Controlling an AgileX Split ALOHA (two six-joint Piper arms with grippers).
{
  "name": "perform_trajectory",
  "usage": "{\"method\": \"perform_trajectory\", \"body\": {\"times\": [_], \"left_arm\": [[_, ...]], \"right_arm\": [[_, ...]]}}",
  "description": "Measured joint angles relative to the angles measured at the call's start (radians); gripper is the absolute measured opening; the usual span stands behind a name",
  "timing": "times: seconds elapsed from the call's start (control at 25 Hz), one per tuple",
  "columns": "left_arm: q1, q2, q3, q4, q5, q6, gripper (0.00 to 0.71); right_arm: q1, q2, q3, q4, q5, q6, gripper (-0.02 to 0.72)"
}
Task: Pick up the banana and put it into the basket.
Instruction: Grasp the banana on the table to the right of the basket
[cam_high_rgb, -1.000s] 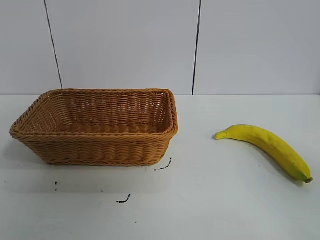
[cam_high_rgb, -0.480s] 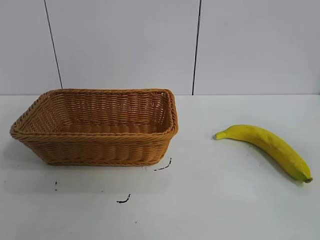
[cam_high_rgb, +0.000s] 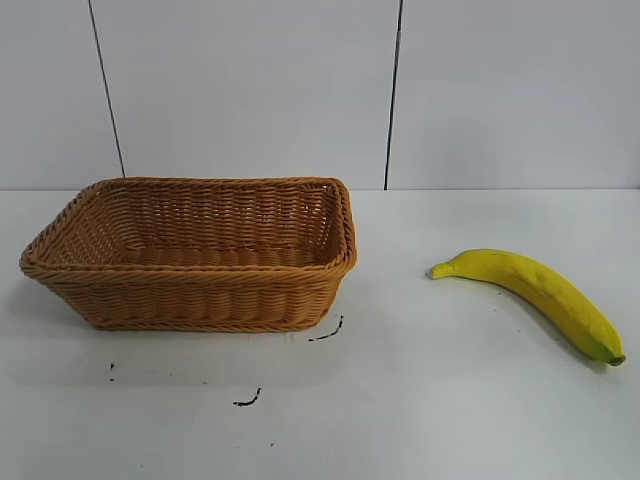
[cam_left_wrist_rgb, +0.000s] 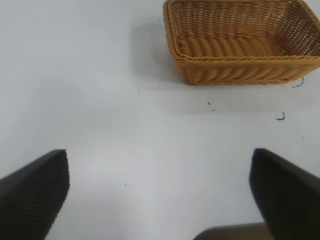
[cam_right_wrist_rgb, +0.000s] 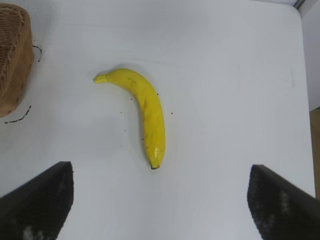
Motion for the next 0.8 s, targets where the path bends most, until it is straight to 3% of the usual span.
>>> {"method": "perform_trajectory", "body": {"times": [0.28,0.64,0.8], "left_arm": [[0.000,0.000,0.000,0.000,0.000,0.000,0.695],[0.000,0.000,0.000,0.000,0.000,0.000,0.695],[0.000,0.000,0.000,0.000,0.000,0.000,0.695]], "right_arm": [[0.000,0.255,-0.115,0.007,0.096,-0.104,0.676],[0.023,0.396,-0.156,0.009,0.064,-0.300,0.676],[0.066,0.407,-0.156,0.010,0.011,-0.342,0.676]]}}
